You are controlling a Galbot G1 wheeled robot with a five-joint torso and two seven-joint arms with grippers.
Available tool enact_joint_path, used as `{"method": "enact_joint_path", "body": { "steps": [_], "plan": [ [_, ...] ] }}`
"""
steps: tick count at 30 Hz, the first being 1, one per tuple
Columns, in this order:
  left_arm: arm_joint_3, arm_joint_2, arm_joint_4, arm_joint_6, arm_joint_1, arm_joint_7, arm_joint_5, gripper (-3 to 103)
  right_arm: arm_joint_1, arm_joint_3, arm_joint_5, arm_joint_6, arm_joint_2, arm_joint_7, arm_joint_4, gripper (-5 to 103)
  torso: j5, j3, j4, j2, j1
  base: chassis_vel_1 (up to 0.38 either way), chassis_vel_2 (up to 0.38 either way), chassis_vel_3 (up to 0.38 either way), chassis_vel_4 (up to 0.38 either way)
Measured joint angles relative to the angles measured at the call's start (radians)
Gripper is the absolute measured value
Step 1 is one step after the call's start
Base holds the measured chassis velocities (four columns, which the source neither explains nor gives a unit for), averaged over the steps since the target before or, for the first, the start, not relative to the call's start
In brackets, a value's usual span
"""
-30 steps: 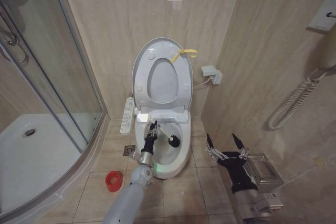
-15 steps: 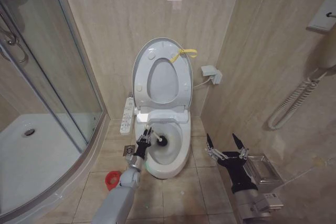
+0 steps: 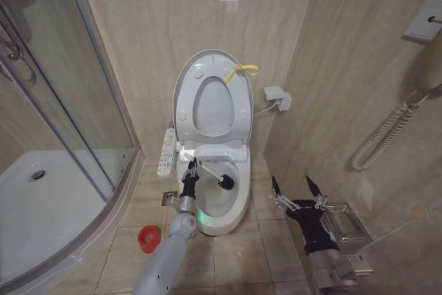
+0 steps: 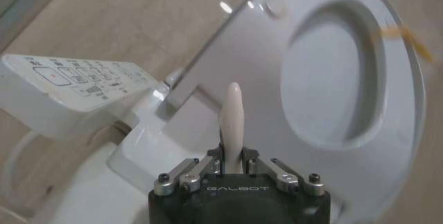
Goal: Open the toilet lid, clean the toilet bowl with a toilet brush, close the toilet lid, and flush.
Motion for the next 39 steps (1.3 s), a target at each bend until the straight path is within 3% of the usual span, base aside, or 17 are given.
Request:
{"method": "enact_joint_path", "body": {
  "steps": [1,3,5,10,11,15,17,19,20,21,24,25,28,32,34,37,39],
  "plan": [
    [0.000,0.000,0.000,0.000,0.000,0.000,0.000,18,0.000,0.000,0.000,0.000,0.000,0.000,0.000,100,0.0000,0.000,0.0000,0.000,0.000,0.000,0.000,0.000,0.000],
    [-0.019,0.009,0.050,-0.028,-0.002,0.019,0.150,18,0.000,0.000,0.000,0.000,0.000,0.000,0.000,100,0.0000,0.000,0.0001,0.000,0.000,0.000,0.000,0.000,0.000],
    [-0.028,0.016,0.072,-0.042,-0.005,0.023,0.238,18,0.000,0.000,0.000,0.000,0.000,0.000,0.000,100,0.0001,0.000,0.0003,0.000,0.000,0.000,0.000,0.000,0.000],
    [-0.040,0.016,0.085,-0.048,-0.009,0.023,0.291,18,0.000,0.000,0.000,0.000,0.000,0.000,0.000,100,0.0000,0.000,-0.0001,0.000,0.000,0.000,0.000,0.000,0.000],
    [-0.037,0.016,0.077,-0.048,-0.008,0.024,0.263,18,0.000,0.000,0.000,0.000,0.000,0.000,0.000,100,0.0000,0.000,0.0000,0.000,0.000,0.000,0.000,0.000,0.000],
    [-0.009,-0.011,0.014,-0.021,-0.010,0.037,0.001,18,0.000,0.000,0.000,0.000,0.000,0.000,0.000,100,-0.0001,0.000,-0.0001,0.000,0.000,0.000,0.000,0.000,0.000],
    [-0.010,-0.020,0.018,-0.019,-0.019,0.038,-0.003,18,0.000,0.000,0.000,0.000,0.000,0.000,0.000,100,-0.0003,0.000,-0.0007,0.000,0.000,0.000,0.000,0.000,0.000],
    [-0.019,-0.020,0.065,-0.037,-0.035,0.043,0.096,18,0.000,0.000,0.000,0.000,0.000,0.000,0.000,100,0.0001,0.000,-0.0007,0.000,0.000,0.000,0.000,0.000,0.000],
    [-0.019,-0.020,0.065,-0.037,-0.035,0.043,0.096,18,0.000,0.000,0.000,0.000,0.000,0.000,0.000,100,0.0001,0.000,-0.0007,0.000,0.000,0.000,0.000,0.000,0.000],
    [-0.024,-0.014,0.099,-0.056,-0.043,0.045,0.181,18,0.000,0.000,0.000,0.000,0.000,0.000,0.000,100,-0.0001,0.000,-0.0001,0.000,0.000,0.000,0.000,0.000,0.000],
    [-0.039,0.002,0.124,-0.058,-0.037,0.030,0.321,18,0.000,0.000,0.000,0.000,0.000,0.000,0.000,100,0.0001,0.000,0.0004,0.000,0.000,0.000,0.000,0.000,0.000],
    [-0.039,0.002,0.124,-0.058,-0.037,0.030,0.321,18,0.000,0.000,0.000,0.000,0.000,0.000,0.000,100,0.0001,0.000,0.0004,0.000,0.000,0.000,0.000,0.000,0.000],
    [-0.048,0.014,0.105,-0.033,-0.012,-0.015,0.443,18,0.000,0.000,0.000,0.000,0.000,0.000,0.000,100,-0.0001,0.000,0.0001,0.000,0.000,0.000,0.000,0.000,0.000],
    [-0.054,0.022,0.078,-0.008,-0.005,-0.055,0.524,18,0.000,0.000,0.000,0.000,0.000,0.000,0.000,100,-0.0002,0.000,-0.0004,0.000,0.000,0.000,0.000,0.000,0.000],
    [-0.051,0.026,0.071,0.005,-0.006,-0.062,0.522,18,0.000,0.000,0.000,0.000,0.000,0.000,0.000,100,-0.0001,0.000,-0.0003,0.000,0.000,0.000,0.000,0.000,0.000],
    [-0.025,0.035,0.049,0.084,-0.008,-0.083,0.398,18,0.000,0.000,0.000,0.000,0.000,0.000,0.000,100,-0.0001,0.000,0.0000,0.000,0.000,0.000,0.000,0.000,0.000],
    [-0.022,0.035,0.049,0.111,-0.008,-0.093,0.368,18,0.000,0.000,0.000,0.000,0.000,0.000,0.000,100,0.0001,0.000,0.0001,0.000,0.000,0.000,0.000,0.000,0.000]
  ]
}}
